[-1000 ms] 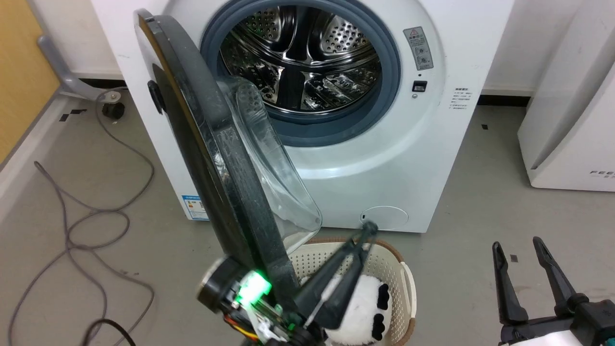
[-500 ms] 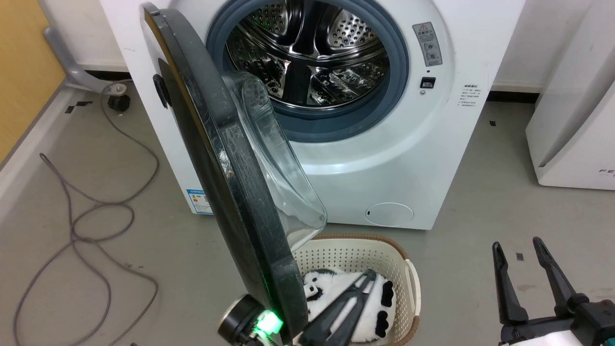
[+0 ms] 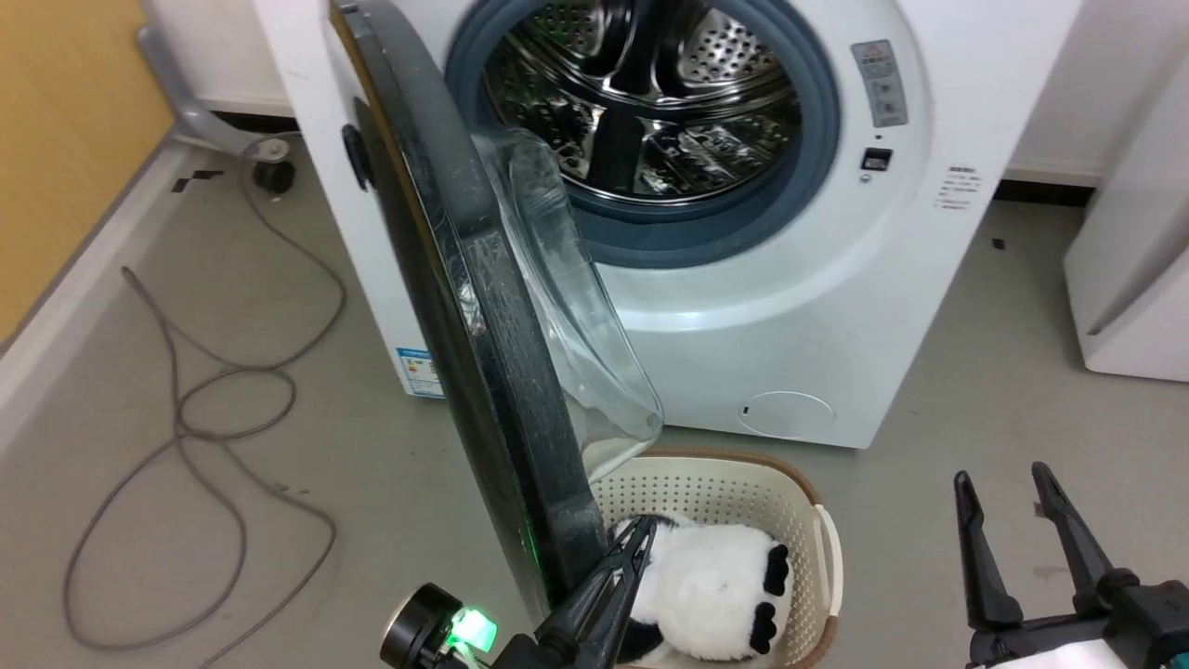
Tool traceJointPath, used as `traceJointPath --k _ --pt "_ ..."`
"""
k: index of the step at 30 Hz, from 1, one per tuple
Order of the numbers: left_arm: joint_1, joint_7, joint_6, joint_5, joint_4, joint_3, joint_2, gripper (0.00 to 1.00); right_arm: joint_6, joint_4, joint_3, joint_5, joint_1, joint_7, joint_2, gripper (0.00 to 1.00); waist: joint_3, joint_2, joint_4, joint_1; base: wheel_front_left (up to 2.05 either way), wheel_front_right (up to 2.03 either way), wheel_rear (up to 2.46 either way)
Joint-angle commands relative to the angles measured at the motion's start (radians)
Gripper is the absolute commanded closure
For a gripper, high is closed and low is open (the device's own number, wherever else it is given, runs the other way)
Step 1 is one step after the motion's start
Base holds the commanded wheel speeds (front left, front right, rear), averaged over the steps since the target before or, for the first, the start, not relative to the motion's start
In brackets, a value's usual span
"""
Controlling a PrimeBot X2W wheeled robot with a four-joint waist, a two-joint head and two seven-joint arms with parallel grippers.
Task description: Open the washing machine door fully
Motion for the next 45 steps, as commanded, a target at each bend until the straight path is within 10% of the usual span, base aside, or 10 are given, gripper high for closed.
traceJointPath --k 1,24,45 --pt "0.015 -0.004 0.006 -0.005 0.015 0.019 0.007 1.0 0.001 0.004 0.002 0.001 -0.005 -0.003 0.004 0.0 -0.001 0.0 0.015 0.0 0.0 0.0 0.0" --pt "0.076 -0.004 0.027 -0.012 -0.012 0.1 0.022 1.0 0.001 0.004 0.0 0.011 0.001 -0.003 0.004 0.0 0.012 0.0 0.217 0.0 0.0 0.0 0.0" --pt "0.029 -0.004 0.081 -0.075 0.028 0.394 0.071 1.0 0.001 -0.002 0.009 -0.02 -0.049 -0.003 0.004 0.0 0.106 0.0 0.283 0.0 0.0 0.0 0.0"
